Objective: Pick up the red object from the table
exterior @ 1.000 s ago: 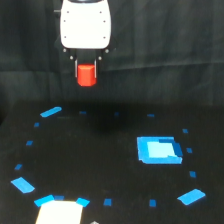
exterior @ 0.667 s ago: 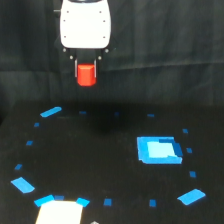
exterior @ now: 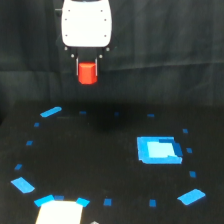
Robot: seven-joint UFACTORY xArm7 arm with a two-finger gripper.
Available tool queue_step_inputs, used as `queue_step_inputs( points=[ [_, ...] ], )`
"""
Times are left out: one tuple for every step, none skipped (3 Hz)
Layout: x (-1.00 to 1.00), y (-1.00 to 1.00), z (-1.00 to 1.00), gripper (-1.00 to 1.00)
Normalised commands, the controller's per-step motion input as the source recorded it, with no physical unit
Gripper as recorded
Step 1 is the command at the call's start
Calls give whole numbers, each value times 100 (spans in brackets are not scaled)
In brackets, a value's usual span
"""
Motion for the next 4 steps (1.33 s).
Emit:
queue_step_inputs(
  points=[
    [-9, -27, -19, -100],
    [-5, -43, -13, -100],
    [8, 17, 88, -100],
    [-38, 15, -4, -100]
  ],
)
